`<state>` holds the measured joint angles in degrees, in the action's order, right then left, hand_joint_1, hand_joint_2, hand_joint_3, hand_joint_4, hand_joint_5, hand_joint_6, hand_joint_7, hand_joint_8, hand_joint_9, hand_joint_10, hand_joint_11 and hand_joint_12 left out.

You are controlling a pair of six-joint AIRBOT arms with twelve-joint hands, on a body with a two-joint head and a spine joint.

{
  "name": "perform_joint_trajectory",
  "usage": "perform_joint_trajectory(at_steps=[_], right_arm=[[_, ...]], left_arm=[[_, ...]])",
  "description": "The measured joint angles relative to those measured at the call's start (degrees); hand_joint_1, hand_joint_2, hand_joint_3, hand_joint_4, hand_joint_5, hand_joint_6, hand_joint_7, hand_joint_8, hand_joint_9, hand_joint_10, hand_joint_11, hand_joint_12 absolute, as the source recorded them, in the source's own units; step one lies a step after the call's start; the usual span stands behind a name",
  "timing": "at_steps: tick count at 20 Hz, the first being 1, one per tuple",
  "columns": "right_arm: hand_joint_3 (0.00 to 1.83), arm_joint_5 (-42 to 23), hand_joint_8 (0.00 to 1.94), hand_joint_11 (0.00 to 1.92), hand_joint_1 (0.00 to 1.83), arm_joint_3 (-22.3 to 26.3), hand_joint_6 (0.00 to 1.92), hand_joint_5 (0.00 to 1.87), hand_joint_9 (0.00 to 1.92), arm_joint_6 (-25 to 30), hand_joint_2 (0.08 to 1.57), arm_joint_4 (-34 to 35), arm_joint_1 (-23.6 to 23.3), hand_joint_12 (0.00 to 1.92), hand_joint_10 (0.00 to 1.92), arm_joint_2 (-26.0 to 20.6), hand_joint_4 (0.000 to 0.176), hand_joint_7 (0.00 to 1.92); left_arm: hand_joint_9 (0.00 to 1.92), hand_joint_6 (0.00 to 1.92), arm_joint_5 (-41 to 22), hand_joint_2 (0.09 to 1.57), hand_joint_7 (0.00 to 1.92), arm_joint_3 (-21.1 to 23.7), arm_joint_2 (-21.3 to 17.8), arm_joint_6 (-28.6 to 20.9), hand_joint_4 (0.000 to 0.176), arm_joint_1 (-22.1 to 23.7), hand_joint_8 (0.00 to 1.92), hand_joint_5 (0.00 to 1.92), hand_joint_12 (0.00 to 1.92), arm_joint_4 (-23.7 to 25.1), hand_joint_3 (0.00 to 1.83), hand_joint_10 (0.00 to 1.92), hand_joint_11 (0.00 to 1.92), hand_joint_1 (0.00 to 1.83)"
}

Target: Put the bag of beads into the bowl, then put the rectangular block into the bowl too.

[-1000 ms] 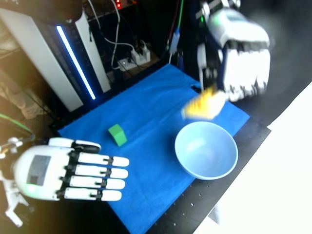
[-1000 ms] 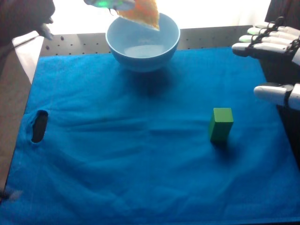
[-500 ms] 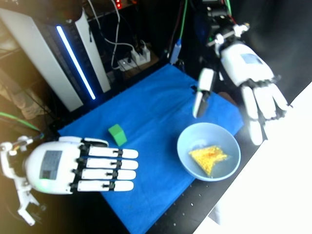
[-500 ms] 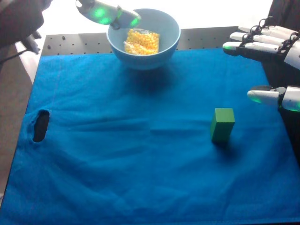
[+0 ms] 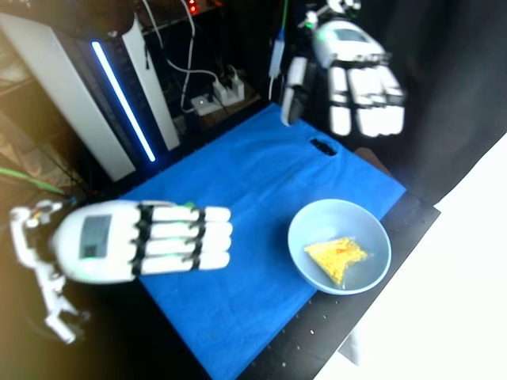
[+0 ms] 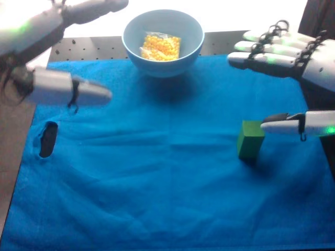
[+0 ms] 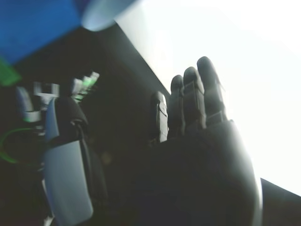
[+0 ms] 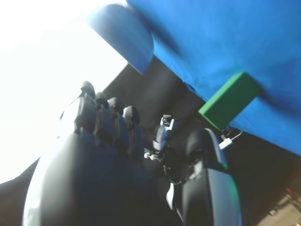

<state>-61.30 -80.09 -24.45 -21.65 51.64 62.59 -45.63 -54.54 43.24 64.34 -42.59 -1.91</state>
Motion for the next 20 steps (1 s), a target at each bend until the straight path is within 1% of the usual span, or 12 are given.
perform_joint_trajectory(at_steps=[2,5,7,9,11,13,14,16,17,18,19,20], right_arm=[[0.0,-0.1,0.01,0.13,0.67,0.1,0.02,0.23,0.15,0.0,1.05,-0.8,0.0,0.09,0.01,0.0,0.0,0.19],[0.0,0.2,0.01,0.17,0.59,0.0,0.01,0.3,0.19,0.0,0.99,-1.6,0.0,0.11,0.02,0.1,0.037,0.23],[0.0,0.4,0.01,0.19,0.58,0.0,0.02,0.32,0.21,0.0,1.0,-1.6,0.0,0.13,0.02,0.9,0.024,0.25],[0.0,0.9,0.0,0.04,0.61,0.0,0.0,0.36,0.25,0.0,1.03,-2.3,0.0,0.51,0.0,1.6,0.035,0.3],[0.0,1.7,0.01,0.07,0.68,-0.3,0.0,0.43,0.4,0.0,1.04,-2.4,0.0,0.76,0.01,2.3,0.002,0.45],[0.0,2.6,0.01,0.17,0.69,-0.9,0.01,0.56,0.55,0.0,1.03,-2.7,0.0,0.83,0.02,2.8,0.026,0.61],[0.0,3.0,0.01,0.24,0.74,-1.0,0.01,0.66,0.66,0.0,1.03,-2.6,0.0,0.88,0.03,2.9,0.001,0.72],[0.0,3.4,0.05,0.49,0.88,-1.4,0.0,0.84,0.95,0.0,1.02,-2.5,0.0,1.03,0.13,3.3,0.0,0.99],[0.0,3.5,0.15,0.68,0.91,-1.5,0.0,0.96,1.02,0.0,1.02,-2.6,0.0,1.3,0.62,3.4,0.0,1.18],[0.0,3.5,0.15,0.68,0.91,-1.5,0.0,0.96,1.02,0.0,1.02,-2.6,-0.1,1.3,0.62,3.4,0.0,1.18],[0.0,3.5,0.46,0.79,1.03,-1.5,0.59,1.08,0.98,0.0,1.05,-2.6,-0.1,1.58,1.12,3.5,0.098,1.17],[0.0,3.6,0.89,0.85,1.05,-1.6,0.78,1.07,0.95,0.0,1.07,-2.6,-0.3,1.74,1.41,3.6,0.122,1.07]], left_arm=[[0.04,0.0,-2.2,0.94,0.09,1.2,-0.7,0.0,0.117,-3.0,0.0,0.15,0.25,-2.0,0.0,0.0,0.0,0.83],[0.11,0.01,-5.1,0.95,0.13,1.7,-0.5,-1.8,0.09,-8.1,0.0,0.14,0.67,-6.4,0.0,0.0,0.0,0.85],[0.11,0.0,-7.1,0.96,0.13,1.7,-0.2,-2.5,0.083,-8.5,0.0,0.13,0.78,-7.6,0.0,0.0,0.0,0.84],[0.12,0.0,-8.3,0.97,0.14,1.7,0.1,-2.7,0.105,-8.5,0.0,0.13,0.76,-7.5,0.0,0.0,0.0,0.85],[0.11,0.0,-8.3,0.96,0.13,1.8,0.2,-2.9,0.111,-8.7,0.0,0.11,0.73,-7.3,0.0,0.0,0.0,0.84],[0.11,0.0,-8.3,0.97,0.13,1.7,0.2,-3.0,0.11,-8.7,0.0,0.1,0.72,-7.8,0.0,0.0,0.0,0.83],[0.12,0.0,-8.5,0.97,0.13,1.7,0.5,-3.1,0.102,-9.0,0.0,0.11,0.72,-8.0,0.0,0.0,0.0,0.84],[0.14,0.0,-8.2,0.98,0.13,1.7,0.9,-3.3,0.084,-9.7,0.0,0.11,0.62,-8.4,0.0,0.0,0.0,0.83],[0.13,0.0,-8.0,0.99,0.12,1.8,0.9,-3.4,0.081,-9.9,0.0,0.1,0.49,-8.1,0.0,0.0,0.0,0.86],[0.13,0.0,-7.8,0.99,0.12,1.8,0.9,-3.5,0.081,-9.9,0.0,0.1,0.49,-8.1,0.0,0.0,0.0,0.86],[0.15,0.0,-8.0,0.99,0.13,1.7,0.9,-3.5,0.077,-9.9,0.0,0.1,0.51,-8.5,0.0,0.0,0.0,0.87],[0.13,0.0,-8.1,0.99,0.12,1.7,0.9,-3.5,0.108,-9.9,0.0,0.08,0.53,-8.7,0.0,0.0,0.0,0.84]])
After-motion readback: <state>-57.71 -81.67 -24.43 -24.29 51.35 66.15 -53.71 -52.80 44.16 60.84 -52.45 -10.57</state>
